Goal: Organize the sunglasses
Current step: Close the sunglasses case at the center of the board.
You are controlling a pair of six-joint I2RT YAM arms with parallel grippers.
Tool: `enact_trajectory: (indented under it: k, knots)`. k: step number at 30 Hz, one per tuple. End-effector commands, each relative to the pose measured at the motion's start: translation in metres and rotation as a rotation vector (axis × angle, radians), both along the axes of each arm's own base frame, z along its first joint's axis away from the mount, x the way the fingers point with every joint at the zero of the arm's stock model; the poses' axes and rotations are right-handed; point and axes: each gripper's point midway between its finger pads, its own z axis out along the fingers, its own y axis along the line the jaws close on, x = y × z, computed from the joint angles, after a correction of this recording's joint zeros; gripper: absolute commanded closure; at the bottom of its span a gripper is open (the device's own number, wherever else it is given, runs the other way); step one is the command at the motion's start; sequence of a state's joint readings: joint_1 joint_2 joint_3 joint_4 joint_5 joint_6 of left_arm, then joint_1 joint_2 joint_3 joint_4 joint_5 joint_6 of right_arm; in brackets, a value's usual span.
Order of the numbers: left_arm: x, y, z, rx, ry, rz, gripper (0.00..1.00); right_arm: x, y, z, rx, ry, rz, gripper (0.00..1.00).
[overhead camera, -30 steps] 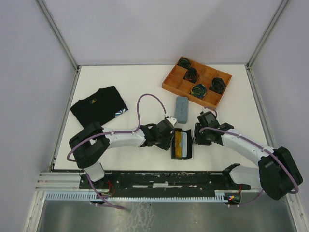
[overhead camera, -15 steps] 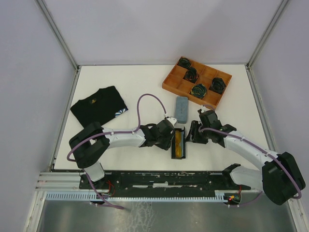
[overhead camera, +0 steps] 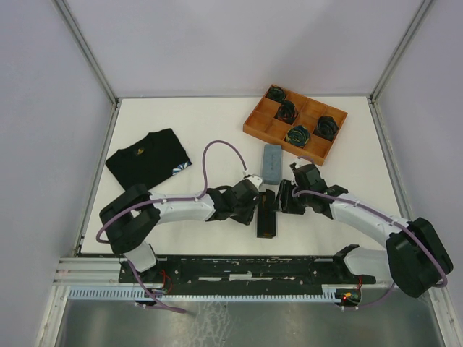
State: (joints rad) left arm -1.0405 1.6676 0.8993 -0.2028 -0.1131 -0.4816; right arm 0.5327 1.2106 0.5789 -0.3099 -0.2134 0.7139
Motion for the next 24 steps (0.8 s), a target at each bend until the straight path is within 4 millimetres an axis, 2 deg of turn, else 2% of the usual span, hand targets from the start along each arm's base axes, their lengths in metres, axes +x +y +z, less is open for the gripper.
enact_trajectory:
  k: [1,11,15,24]
  knots:
    - [0.009,0.007,0.023,-0.022,-0.077,0.047,0.54,0.009,0.014,0.007,0.036,-0.037,0.015,0.43]
    - [0.016,0.038,0.051,-0.044,-0.179,0.157,0.53,0.007,0.023,-0.005,-0.013,-0.022,0.043,0.41]
    - [0.016,0.042,0.059,-0.057,-0.195,0.164,0.53,0.005,0.023,-0.011,-0.052,-0.013,0.05,0.41]
    - [0.015,0.045,0.061,-0.054,-0.196,0.167,0.53,-0.003,0.01,-0.022,-0.218,-0.014,0.061,0.42]
